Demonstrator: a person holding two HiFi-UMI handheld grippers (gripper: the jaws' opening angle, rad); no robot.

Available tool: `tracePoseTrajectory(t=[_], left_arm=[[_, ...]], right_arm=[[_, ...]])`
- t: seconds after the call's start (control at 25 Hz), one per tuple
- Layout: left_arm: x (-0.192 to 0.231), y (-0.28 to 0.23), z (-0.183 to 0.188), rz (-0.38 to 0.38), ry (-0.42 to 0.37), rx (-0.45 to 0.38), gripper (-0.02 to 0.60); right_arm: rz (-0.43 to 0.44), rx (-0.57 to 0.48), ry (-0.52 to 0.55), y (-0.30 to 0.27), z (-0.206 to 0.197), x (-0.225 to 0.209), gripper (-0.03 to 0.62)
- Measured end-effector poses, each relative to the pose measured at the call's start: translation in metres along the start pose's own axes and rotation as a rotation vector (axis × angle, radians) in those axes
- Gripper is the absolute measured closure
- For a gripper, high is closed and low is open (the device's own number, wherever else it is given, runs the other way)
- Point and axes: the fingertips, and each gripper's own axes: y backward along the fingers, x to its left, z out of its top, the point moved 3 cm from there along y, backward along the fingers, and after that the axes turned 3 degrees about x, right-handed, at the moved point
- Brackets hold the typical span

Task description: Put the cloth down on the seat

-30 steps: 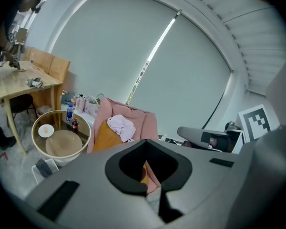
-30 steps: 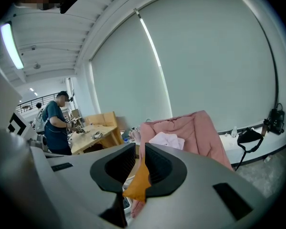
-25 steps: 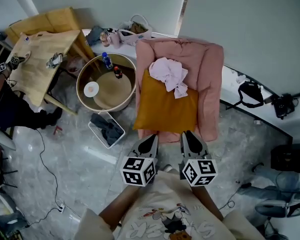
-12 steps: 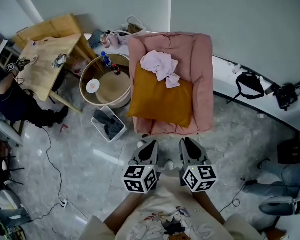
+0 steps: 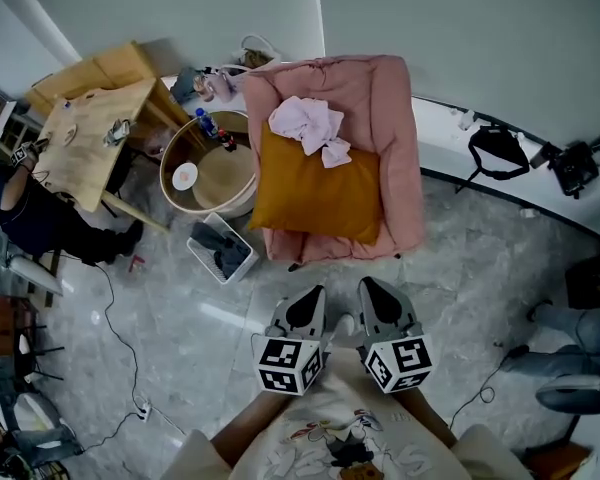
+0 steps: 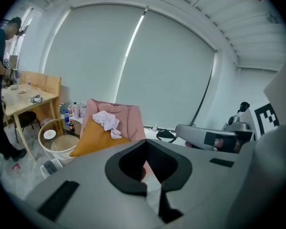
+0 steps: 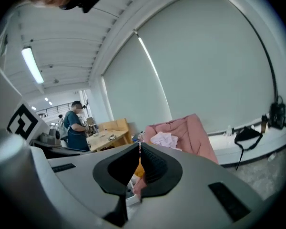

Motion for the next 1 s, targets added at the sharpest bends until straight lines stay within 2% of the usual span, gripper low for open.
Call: tracePoseTrajectory(t=[0.12,0.52,0.8,1.0], left_arm=[[-0.004,0.004,-0.003,0.008,-0.017,-0.001,0.578],[0.007,0.008,-0.002,0.043,0.031,-0.022,0.578],[0.003,0.007,-0.002,0.023,0.026,-0.025,0.578],[-0.001,0.01,-0.011,0.003,0.021,0.01,0.578]], right_arm=[[0.007,-0.013,0.059,0.005,0.002,0.007,0.57],[0.065,0.044,0.076,-0.006,-0.009,0.017,0.571],[0.062,0.032,0.081,-0.006,-0.006,0.014,0.571],[0.051,0.059,0.074,0.001,-0.015,0.017,0.571]])
